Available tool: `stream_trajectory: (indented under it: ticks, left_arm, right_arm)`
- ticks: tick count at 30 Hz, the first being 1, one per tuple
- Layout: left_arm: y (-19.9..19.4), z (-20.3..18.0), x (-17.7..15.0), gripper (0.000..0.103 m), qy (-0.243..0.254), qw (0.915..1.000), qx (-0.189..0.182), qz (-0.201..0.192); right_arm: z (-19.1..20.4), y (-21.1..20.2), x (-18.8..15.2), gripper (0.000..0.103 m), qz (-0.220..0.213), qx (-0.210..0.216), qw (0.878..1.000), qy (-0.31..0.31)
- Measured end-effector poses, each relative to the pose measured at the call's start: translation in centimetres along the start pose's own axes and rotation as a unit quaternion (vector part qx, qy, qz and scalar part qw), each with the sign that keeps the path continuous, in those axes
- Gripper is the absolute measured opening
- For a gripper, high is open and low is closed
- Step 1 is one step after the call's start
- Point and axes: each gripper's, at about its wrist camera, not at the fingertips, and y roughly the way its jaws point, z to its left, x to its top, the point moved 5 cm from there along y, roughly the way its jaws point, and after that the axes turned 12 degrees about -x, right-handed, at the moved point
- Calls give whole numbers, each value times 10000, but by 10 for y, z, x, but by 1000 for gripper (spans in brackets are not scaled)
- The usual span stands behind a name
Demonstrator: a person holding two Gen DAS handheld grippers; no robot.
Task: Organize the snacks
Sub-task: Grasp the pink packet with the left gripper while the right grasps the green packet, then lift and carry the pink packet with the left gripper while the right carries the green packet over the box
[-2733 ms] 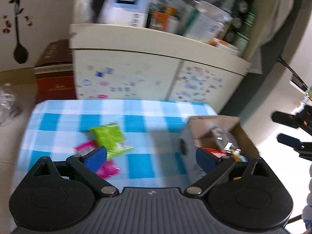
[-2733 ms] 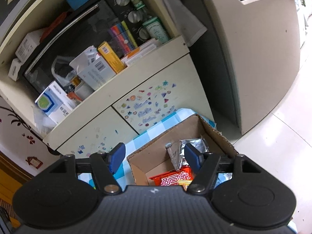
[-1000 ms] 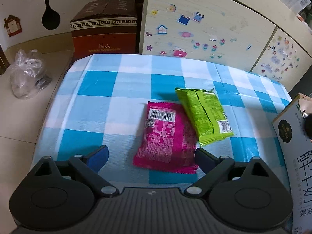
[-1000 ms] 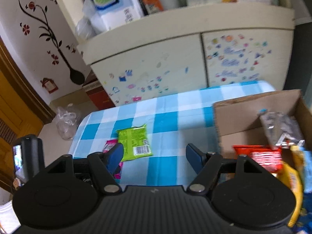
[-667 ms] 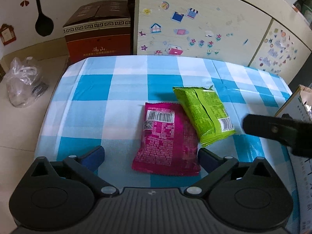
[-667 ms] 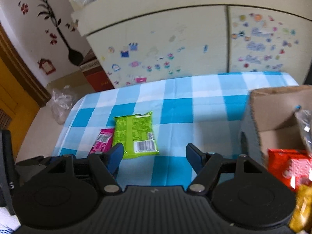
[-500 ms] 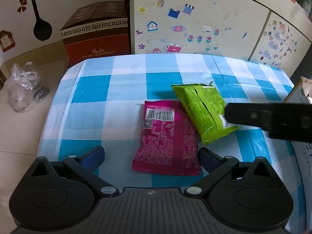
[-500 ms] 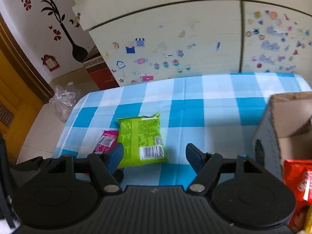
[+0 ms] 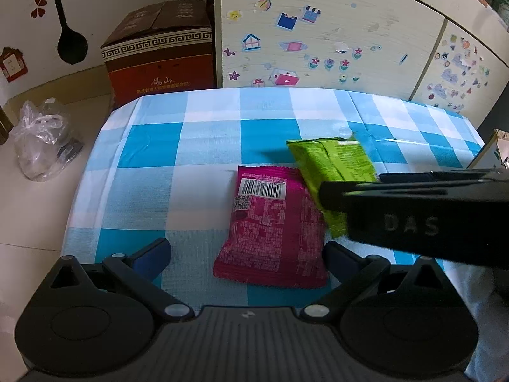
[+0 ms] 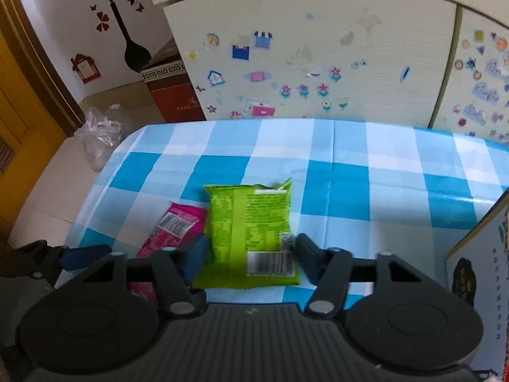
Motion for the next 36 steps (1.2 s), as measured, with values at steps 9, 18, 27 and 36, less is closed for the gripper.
stream_trajectory:
  ticks: [9,18,27,36]
  left_arm:
    - [3,0,9,103,-34,9999,61,-158]
    - [7,-3,13,97,222,9993,29,-298]
    - [-3,-12,19,57,236,9988,-296,-319]
    - [-27,-18,22,57,83,9981,-390,-479]
  right_arm:
    - [-40,-6,-5,51,77,-498,9984,244]
    - [-40,-6,-8,54,29,-569,9982,207]
    - [-49,-30,-18,51,17,-611,9978,265]
    - [-48,-79,-27,51,-239,-611,9977,190]
